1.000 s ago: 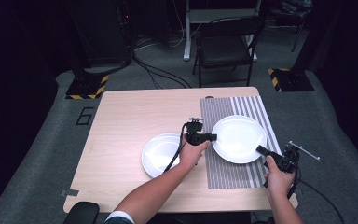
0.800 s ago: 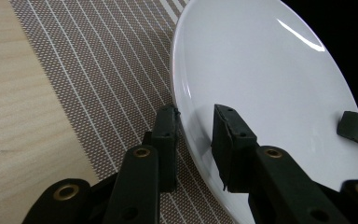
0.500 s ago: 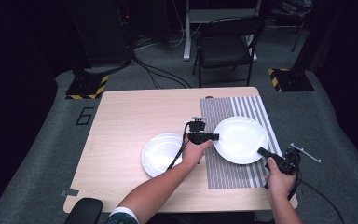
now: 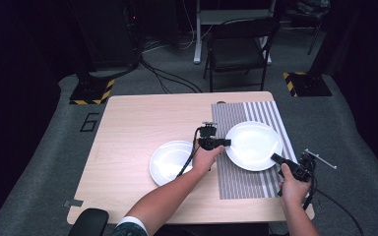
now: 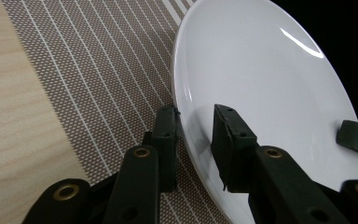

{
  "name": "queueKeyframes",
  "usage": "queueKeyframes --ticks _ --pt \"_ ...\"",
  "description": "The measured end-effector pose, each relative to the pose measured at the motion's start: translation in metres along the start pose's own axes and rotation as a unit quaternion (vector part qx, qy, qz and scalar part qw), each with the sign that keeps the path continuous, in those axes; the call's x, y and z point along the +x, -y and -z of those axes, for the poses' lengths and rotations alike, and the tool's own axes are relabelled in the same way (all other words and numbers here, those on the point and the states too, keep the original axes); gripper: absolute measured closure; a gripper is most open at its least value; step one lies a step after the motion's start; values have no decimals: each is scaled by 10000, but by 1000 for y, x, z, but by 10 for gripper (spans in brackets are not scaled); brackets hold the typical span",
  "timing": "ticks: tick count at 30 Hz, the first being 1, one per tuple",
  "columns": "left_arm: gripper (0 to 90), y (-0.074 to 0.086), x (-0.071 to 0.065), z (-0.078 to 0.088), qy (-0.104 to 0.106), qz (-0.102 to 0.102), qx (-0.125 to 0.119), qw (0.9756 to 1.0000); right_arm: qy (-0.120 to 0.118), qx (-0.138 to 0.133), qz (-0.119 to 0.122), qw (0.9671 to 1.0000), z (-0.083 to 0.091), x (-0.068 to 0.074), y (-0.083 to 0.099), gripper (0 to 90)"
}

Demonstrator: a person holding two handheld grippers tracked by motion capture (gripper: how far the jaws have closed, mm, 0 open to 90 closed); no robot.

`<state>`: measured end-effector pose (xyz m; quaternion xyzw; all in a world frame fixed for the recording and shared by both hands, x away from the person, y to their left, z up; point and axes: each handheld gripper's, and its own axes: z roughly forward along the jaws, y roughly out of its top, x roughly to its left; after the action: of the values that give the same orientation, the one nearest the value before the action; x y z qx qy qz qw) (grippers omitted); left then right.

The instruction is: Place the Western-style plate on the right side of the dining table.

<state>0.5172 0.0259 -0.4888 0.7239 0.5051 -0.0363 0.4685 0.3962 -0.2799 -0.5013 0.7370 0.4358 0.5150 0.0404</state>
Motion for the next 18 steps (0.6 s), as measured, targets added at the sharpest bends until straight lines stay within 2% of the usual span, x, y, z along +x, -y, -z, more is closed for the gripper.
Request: queueKeyframes --ticks 1,3,5,8,9,10,11,13,18 --pt "712 -1 2 0 -17 -61 25 10000 -1 10 26 10000 -2 0 -1 794" --pt "712 -3 3 -2 -38 34 14 10000 -14 40 31 10000 -4 1 -2 793" --pt "712 -5 4 -3 -65 7 -11 10000 -8 36 24 10000 -7 2 -3 794" --pt "712 -7 5 -4 -37 85 -19 10000 0 33 32 10000 -11 -1 -4 793" --pt "712 -8 6 -4 -55 -3 16 10000 -4 43 -16 10000 -12 -1 -5 792" --pt "712 -8 6 -5 -62 0 16 10000 -4 43 -16 10000 -12 -1 -5 792" --pt "712 -8 4 -6 -69 89 -14 9999 -3 58 27 10000 -14 -4 -7 792" --pt "712 -8 5 -8 -56 88 -2 9999 14 91 -40 9999 -15 -5 -8 792" --pt "712 -8 5 -12 -69 79 30 9999 40 113 -35 9999 -16 -8 -10 792"
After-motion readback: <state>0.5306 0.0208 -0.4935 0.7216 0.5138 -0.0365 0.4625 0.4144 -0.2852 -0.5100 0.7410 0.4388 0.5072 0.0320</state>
